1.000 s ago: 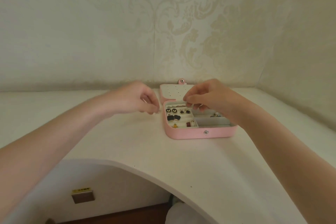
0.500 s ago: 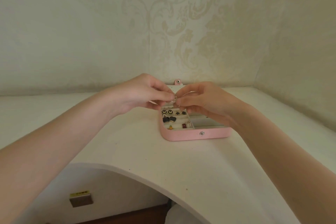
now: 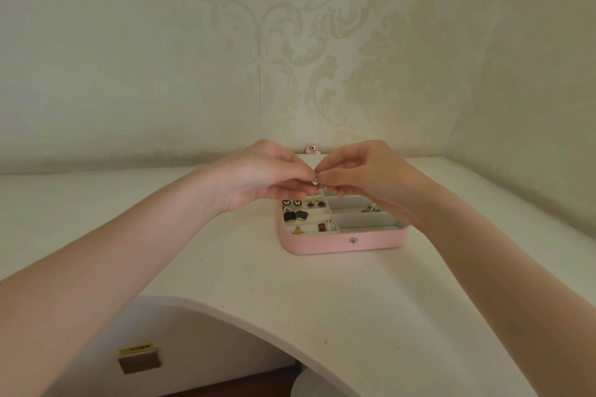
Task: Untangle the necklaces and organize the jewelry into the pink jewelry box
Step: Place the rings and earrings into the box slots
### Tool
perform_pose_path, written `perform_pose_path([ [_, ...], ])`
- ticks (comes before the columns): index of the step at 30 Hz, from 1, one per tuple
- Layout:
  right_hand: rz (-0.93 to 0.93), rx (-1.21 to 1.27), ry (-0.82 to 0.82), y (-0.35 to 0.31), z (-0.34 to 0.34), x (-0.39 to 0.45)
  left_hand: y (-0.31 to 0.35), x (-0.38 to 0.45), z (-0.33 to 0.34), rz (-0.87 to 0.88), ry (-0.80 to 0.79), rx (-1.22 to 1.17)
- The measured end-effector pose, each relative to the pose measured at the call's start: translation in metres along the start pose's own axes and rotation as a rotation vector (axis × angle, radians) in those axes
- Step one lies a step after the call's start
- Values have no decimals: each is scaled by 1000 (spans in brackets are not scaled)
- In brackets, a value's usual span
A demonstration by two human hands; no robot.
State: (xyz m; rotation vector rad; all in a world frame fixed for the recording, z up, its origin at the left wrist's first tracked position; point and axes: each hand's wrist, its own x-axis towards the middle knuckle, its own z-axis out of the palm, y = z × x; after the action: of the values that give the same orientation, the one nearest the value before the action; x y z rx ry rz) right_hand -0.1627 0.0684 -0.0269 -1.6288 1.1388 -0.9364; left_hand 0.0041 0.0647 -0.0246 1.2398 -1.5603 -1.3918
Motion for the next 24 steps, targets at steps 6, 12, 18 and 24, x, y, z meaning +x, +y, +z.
perform_pose_path([
  [6,159,330,-110,4,-3,-1,-6,-3,-5,81,-79,-41],
  [12,132,387,-168,9,-2,0,-10,0,-3,115,8,-5],
  [18,-15,276,-108,10,-4,2,-10,3,-1,54,16,-127],
  [24,-70,161,-65,7,-2,2,-11,4,-1,31,-49,-272],
])
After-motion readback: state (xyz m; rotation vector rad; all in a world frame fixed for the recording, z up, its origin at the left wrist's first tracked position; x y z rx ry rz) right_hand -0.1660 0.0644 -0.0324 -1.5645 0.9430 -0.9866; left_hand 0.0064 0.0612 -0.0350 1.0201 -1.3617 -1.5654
